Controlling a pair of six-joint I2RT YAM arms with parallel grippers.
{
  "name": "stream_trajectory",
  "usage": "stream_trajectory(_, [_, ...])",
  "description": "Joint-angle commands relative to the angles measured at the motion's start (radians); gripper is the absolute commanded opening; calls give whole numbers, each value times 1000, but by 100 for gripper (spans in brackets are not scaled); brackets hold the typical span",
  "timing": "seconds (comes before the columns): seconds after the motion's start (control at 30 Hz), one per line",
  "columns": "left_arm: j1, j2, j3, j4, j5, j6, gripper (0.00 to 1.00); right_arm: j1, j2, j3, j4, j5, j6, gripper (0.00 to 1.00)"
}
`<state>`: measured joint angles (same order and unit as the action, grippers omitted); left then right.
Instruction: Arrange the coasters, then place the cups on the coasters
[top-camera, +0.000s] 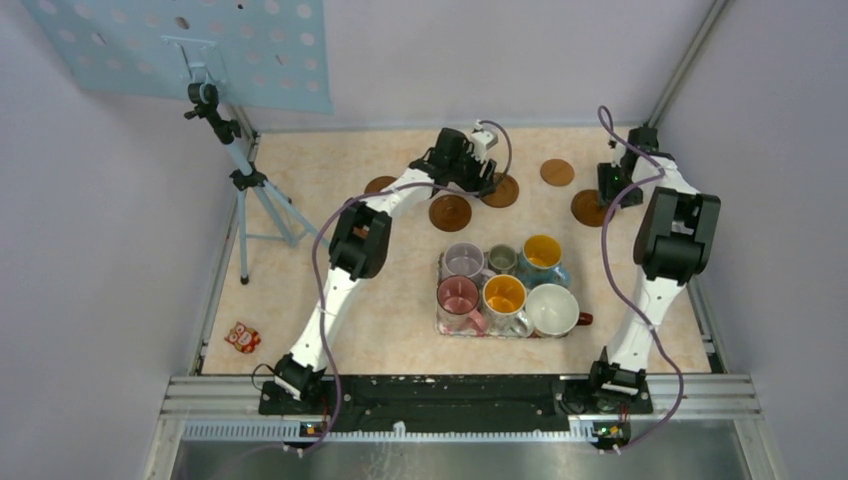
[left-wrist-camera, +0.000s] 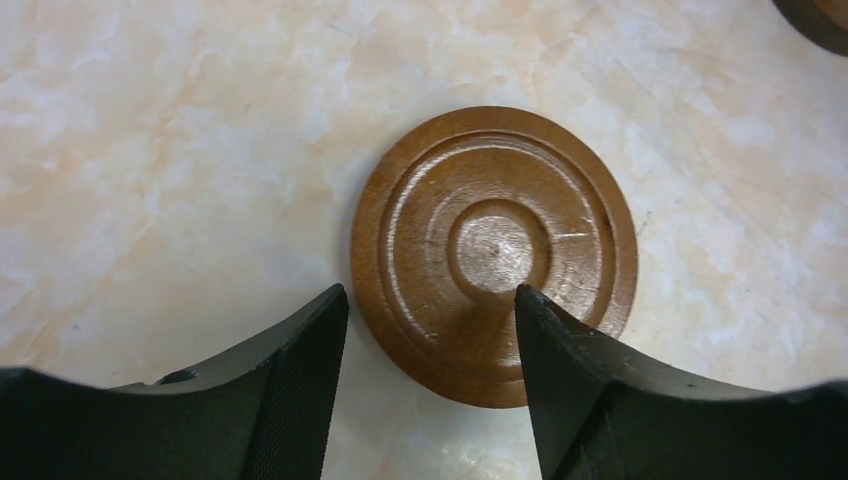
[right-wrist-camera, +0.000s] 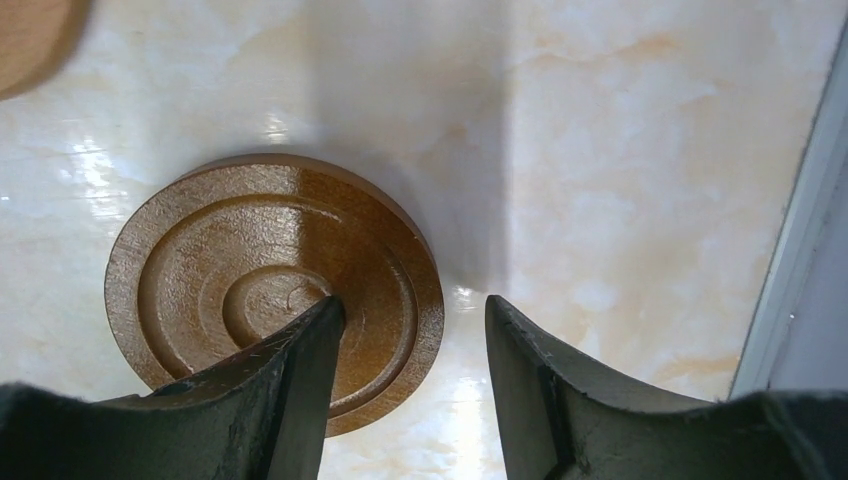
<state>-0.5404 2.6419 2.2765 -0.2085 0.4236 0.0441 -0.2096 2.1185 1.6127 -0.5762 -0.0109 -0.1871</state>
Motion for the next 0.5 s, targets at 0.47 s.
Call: stream_trajectory(0.47, [-111, 1, -3, -22, 113, 63, 58, -71, 80, 94, -116, 45, -17, 55])
